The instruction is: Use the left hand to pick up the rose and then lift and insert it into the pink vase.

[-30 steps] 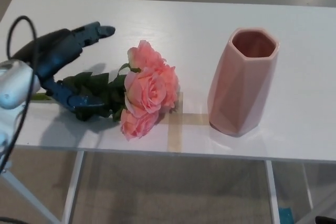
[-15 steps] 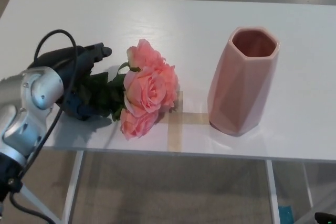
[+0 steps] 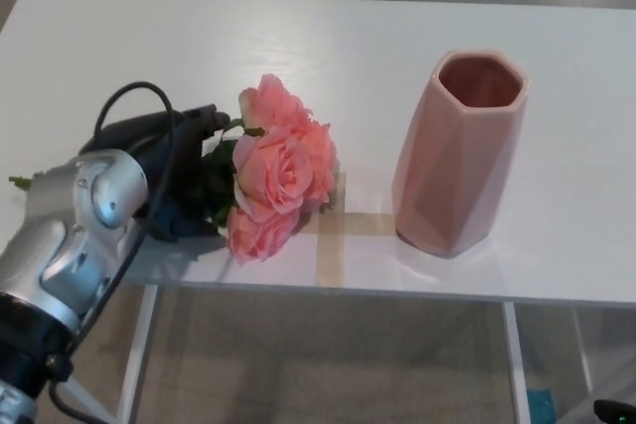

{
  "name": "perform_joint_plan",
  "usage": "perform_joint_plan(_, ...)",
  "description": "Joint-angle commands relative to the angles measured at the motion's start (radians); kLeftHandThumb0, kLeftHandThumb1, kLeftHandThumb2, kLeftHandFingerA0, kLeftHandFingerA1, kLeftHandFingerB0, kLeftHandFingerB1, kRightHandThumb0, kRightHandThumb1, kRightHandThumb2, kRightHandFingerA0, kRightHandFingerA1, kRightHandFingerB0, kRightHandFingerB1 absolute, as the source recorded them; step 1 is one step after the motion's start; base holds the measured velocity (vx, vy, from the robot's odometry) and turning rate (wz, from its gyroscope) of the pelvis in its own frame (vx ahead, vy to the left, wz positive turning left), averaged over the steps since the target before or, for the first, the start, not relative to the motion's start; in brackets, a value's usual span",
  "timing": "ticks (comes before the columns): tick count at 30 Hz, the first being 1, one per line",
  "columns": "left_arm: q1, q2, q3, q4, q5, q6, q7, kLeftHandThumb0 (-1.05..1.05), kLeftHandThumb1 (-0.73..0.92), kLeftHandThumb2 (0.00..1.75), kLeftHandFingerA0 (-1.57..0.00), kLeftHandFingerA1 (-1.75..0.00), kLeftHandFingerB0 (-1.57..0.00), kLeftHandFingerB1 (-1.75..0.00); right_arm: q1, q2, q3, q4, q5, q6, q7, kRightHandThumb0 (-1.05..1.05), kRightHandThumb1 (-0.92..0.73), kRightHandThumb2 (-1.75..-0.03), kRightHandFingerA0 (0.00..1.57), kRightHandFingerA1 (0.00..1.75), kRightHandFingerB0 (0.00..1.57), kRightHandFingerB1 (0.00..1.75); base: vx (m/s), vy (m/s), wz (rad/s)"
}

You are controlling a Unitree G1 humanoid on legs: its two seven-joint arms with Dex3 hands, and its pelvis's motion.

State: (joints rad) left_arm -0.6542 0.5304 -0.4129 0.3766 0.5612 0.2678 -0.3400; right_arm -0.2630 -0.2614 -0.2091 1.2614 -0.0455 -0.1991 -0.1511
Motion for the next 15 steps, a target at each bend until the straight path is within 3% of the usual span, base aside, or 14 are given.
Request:
perform_joint_plan(1,0.013,-0.018,-0.034,0.042,0.048,0.003,-0.002,-0.43,0.48,0.56,-0.21,-0.3,-0.16,-0.28,-0.002,-0.008,-0.005,0.007,0.014,0.009,0.007,-0.26,-0.59,-0.57,0.73,0.45,0.59,0.41,0.0,0.0,0.0)
perform_joint_plan(2,0.01,-0.02,-0.046,0.052,0.056,0.004,-0.011,-0.24,0.36,0.9,-0.07,-0.5,-0.07,-0.49,-0.004,-0.006,-0.006,0.007,0.016,0.011,0.007,-0.26,-0.59,-0.57,0.72,0.45,0.59,0.41,0.0,0.0,0.0)
perform_joint_plan(5,0.004,-0.021,-0.067,0.068,0.068,-0.002,-0.016,-0.23,0.38,0.91,-0.08,-0.5,-0.08,-0.5,-0.005,-0.005,-0.007,0.004,0.02,0.012,0.008,-0.26,-0.59,-0.57,0.72,0.45,0.59,0.41,0.0,0.0,0.0)
perform_joint_plan(6,0.006,-0.023,-0.079,0.08,0.073,-0.015,-0.009,-0.44,0.5,0.65,-0.24,-0.37,-0.21,-0.35,-0.006,-0.007,-0.012,0.004,0.025,0.013,0.013,-0.26,-0.59,-0.57,0.72,0.45,0.59,0.41,0.0,0.0,0.0)
perform_joint_plan(7,0.005,-0.023,-0.079,0.082,0.073,-0.015,-0.009,-0.44,0.5,0.65,-0.24,-0.37,-0.21,-0.35,-0.006,-0.008,-0.011,0.004,0.026,0.013,0.013,-0.26,-0.59,-0.57,0.72,0.45,0.59,0.41,0.0,0.0,0.0)
perform_joint_plan(9,0.023,-0.026,-0.137,0.123,0.133,-0.032,0.032,-0.32,0.72,0.62,-0.47,-0.37,-0.39,-0.33,-0.002,-0.006,-0.008,0.003,0.025,0.008,0.016,-0.27,-0.59,-0.58,0.7,0.44,0.59,0.42,0.0,0.0,0.0)
perform_joint_plan(10,0.025,-0.027,-0.15,0.141,0.146,-0.043,0.054,-0.31,0.74,0.62,-0.52,-0.38,-0.43,-0.34,-0.002,-0.006,-0.007,0.002,0.024,0.006,0.016,-0.27,-0.59,-0.57,0.7,0.44,0.6,0.41,0.0,0.0,0.0)
perform_joint_plan(11,0.026,-0.031,-0.159,0.166,0.155,-0.059,0.089,-0.31,0.75,0.63,-0.76,-0.46,-0.53,-0.37,-0.003,-0.006,-0.007,0.002,0.025,0.006,0.015,-0.27,-0.59,-0.57,0.69,0.43,0.59,0.41,0.0,0.0,0.0)
perform_joint_plan(12,0.029,-0.036,-0.164,0.189,0.161,-0.073,0.123,-0.31,0.75,0.63,-0.76,-0.46,-0.53,-0.37,-0.003,-0.007,-0.007,0.002,0.026,0.006,0.015,-0.27,-0.59,-0.57,0.69,0.43,0.59,0.41,0.0,0.0,0.0)
perform_joint_plan(13,0.029,-0.037,-0.169,0.202,0.168,-0.08,0.143,-0.31,0.74,0.64,-0.88,-0.69,-0.56,-0.38,-0.004,-0.007,-0.01,0.002,0.029,0.006,0.017,-0.27,-0.59,-0.57,0.69,0.43,0.59,0.41,0.0,0.0,0.0)
perform_joint_plan(14,0.022,-0.041,-0.18,0.225,0.181,-0.082,0.159,-0.26,0.74,0.63,-0.79,-1.28,-0.6,-0.41,-0.006,-0.007,-0.011,0.001,0.031,0.005,0.02,-0.27,-0.59,-0.58,0.69,0.44,0.59,0.41,0.0,0.0,0.0)
perform_joint_plan(15,0.012,-0.047,-0.193,0.25,0.197,-0.081,0.17,-0.26,0.74,0.63,-0.79,-1.28,-0.6,-0.41,-0.007,-0.008,-0.012,0.001,0.032,0.003,0.022,-0.27,-0.59,-0.58,0.69,0.44,0.59,0.41,0.0,0.0,0.0)
